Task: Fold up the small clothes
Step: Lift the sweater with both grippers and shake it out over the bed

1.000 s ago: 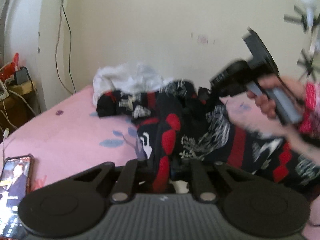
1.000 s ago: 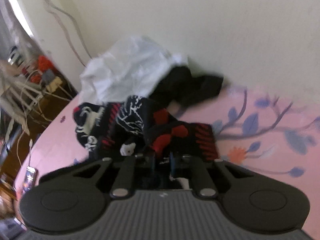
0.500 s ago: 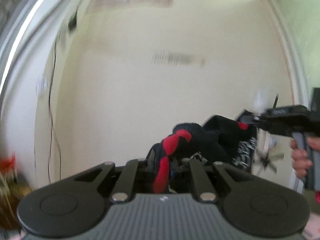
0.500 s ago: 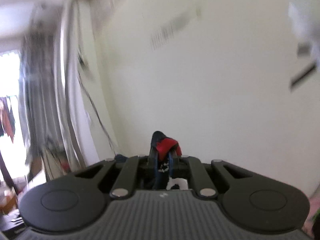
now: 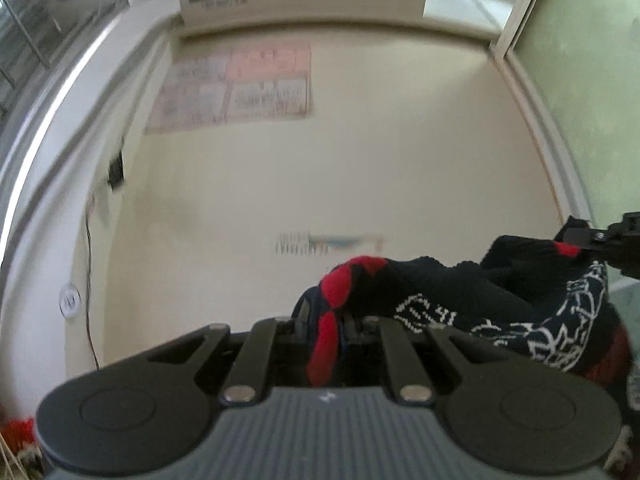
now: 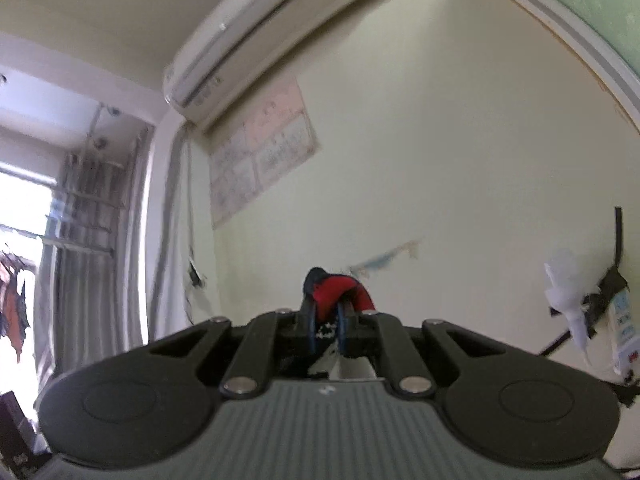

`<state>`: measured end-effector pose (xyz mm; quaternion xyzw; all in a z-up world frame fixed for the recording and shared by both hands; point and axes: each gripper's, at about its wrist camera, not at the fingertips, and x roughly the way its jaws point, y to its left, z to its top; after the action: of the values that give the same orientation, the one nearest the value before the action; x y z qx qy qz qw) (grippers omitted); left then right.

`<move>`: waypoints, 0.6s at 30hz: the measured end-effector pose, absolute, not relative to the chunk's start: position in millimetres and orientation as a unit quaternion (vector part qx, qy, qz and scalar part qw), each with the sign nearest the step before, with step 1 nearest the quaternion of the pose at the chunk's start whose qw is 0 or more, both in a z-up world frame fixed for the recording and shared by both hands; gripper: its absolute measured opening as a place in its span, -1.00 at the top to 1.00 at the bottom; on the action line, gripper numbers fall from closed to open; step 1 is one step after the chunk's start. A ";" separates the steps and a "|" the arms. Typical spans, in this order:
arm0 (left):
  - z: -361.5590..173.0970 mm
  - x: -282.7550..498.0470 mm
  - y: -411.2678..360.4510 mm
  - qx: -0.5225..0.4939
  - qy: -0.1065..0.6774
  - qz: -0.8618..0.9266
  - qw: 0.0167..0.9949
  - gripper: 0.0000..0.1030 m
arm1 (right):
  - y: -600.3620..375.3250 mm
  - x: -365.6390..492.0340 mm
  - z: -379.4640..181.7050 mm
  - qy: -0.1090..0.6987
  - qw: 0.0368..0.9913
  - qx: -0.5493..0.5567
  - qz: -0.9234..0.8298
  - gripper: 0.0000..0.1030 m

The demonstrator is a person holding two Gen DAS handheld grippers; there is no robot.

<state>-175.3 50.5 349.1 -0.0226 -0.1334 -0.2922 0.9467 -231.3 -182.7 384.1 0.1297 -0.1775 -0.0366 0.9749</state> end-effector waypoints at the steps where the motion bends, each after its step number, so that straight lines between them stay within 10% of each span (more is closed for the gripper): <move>1: 343.7 -165.0 43.4 -0.018 -0.120 -0.290 0.949 0.82 | -187.8 -233.9 379.9 -0.165 0.976 0.134 -0.042 0.96; 12: 172.9 51.9 -155.5 0.120 0.187 -0.257 0.941 0.70 | -330.0 -13.3 172.4 0.134 0.955 0.158 -0.214 0.83; 15: 102.6 94.0 -174.8 0.141 0.322 -0.255 0.901 0.75 | -368.1 -17.7 103.2 0.198 0.931 0.227 -0.209 0.46; 18: 88.1 82.8 -133.1 0.133 0.297 -0.270 0.906 0.72 | -374.5 -74.8 74.0 0.212 0.932 0.233 -0.179 0.21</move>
<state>82.8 -133.1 88.1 0.1328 0.2973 -0.2701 0.9061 -74.8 -374.5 74.0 0.2326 0.2122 -0.1787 0.9321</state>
